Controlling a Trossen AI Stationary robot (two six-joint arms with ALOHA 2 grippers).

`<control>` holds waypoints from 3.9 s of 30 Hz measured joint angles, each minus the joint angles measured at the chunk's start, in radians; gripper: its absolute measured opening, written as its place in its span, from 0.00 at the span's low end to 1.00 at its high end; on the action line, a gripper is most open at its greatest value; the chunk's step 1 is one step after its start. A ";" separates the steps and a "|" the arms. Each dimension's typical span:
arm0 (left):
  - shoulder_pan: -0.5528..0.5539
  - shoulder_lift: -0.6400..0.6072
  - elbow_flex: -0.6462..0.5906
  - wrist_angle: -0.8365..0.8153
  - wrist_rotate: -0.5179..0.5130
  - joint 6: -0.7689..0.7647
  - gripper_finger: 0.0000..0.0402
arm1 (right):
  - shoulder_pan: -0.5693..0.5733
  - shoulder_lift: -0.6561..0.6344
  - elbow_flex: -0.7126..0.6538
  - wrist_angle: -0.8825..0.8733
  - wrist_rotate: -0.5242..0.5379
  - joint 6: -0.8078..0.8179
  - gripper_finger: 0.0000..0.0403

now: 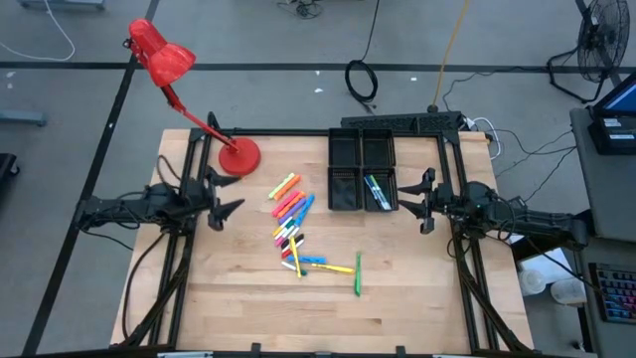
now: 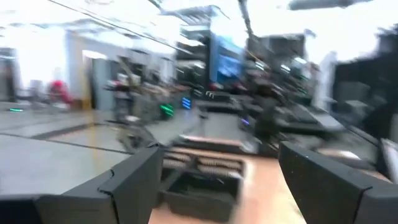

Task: Pick & Place Markers
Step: Put the green highlighter pen into the top left black bin

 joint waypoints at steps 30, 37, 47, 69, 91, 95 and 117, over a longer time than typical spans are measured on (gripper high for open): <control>0.006 0.544 0.229 -0.302 -0.360 -0.430 0.81 | 0.000 0.000 -0.001 0.000 0.000 0.000 0.36; 0.106 0.932 0.304 -0.288 -0.340 -0.455 0.81 | 0.000 0.000 -0.001 0.000 0.000 0.000 0.36; 0.259 1.297 0.431 -0.158 -0.264 -0.505 0.81 | 0.000 0.000 -0.001 0.000 0.000 0.000 0.36; 0.312 1.634 0.529 -0.081 -0.179 -0.442 0.81 | 0.000 0.000 -0.001 0.000 0.000 0.000 0.36; 0.350 1.635 0.524 -0.106 -0.064 -0.450 0.17 | 0.000 0.000 -0.001 0.000 0.000 0.000 0.36; 0.350 1.620 0.524 -0.069 -0.054 -0.406 0.21 | 0.000 0.000 -0.001 0.000 0.000 0.000 0.36; 0.217 1.427 0.524 0.582 -0.070 -0.439 0.17 | 0.000 0.000 -0.001 0.000 0.000 0.000 0.36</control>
